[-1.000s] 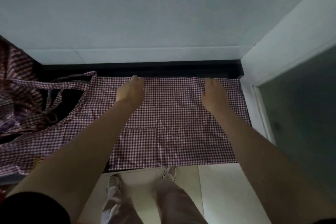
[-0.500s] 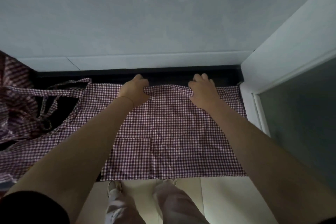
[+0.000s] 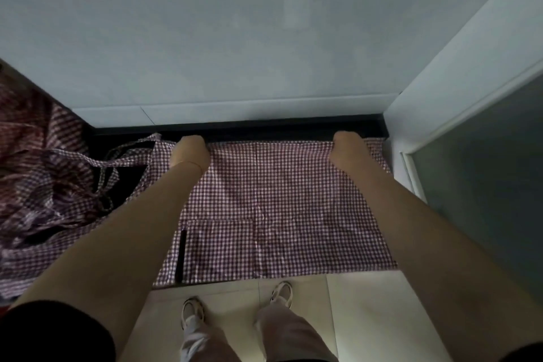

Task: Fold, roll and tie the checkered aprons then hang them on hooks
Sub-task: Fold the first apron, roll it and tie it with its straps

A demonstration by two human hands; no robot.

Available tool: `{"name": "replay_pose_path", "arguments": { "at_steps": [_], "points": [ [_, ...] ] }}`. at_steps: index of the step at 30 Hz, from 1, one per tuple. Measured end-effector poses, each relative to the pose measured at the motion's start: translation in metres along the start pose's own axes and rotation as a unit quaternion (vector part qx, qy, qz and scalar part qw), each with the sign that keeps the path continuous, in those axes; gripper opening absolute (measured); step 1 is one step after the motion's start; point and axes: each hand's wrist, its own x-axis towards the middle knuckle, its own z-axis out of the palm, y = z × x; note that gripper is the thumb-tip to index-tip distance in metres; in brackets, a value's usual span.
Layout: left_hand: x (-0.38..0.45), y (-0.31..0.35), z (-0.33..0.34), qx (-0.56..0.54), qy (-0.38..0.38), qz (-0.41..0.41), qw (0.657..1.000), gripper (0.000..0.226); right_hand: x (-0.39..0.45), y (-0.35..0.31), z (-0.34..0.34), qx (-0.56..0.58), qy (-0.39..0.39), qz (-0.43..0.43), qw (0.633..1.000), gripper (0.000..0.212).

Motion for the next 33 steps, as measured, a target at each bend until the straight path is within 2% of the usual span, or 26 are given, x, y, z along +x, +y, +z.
{"name": "replay_pose_path", "arguments": {
  "at_steps": [3,5,7,11,15,19,22,26,33],
  "points": [
    [-0.005,-0.004,-0.012,-0.083,0.15,0.031,0.985,0.025,-0.008,-0.013,-0.011,0.063,0.096,-0.049,0.992,0.023],
    [-0.014,-0.009,-0.014,-0.107,0.176,0.053,0.977,0.025,-0.018,-0.019,-0.013,0.073,0.113,-0.068,0.989,0.03],
    [-0.026,-0.017,-0.009,-0.105,0.159,0.068,0.979,0.025,-0.03,-0.021,-0.009,0.08,0.12,-0.069,0.987,0.029],
    [-0.064,-0.028,0.017,-0.087,0.13,0.074,0.985,0.022,-0.055,-0.015,0.01,0.093,0.111,-0.008,0.989,0.034],
    [-0.112,-0.025,0.051,-0.061,0.128,0.081,0.987,0.021,-0.074,-0.008,0.031,0.115,0.12,0.038,0.985,0.024],
    [-0.138,-0.023,0.086,-0.071,0.035,0.041,0.996,0.024,-0.081,0.001,0.052,0.11,0.065,0.066,0.99,0.026],
    [-0.144,-0.022,0.099,-0.074,0.011,0.03,0.997,0.03,-0.08,0.01,0.064,0.118,0.039,0.051,0.991,0.022],
    [-0.131,-0.032,0.1,-0.04,0.031,-0.005,0.999,0.039,-0.081,0.022,0.08,0.102,0.013,0.026,0.994,0.011],
    [-0.109,-0.048,0.093,-0.021,0.042,-0.016,0.999,0.038,-0.093,0.019,0.095,0.021,0.039,-0.038,0.998,0.007]
  ]
}}
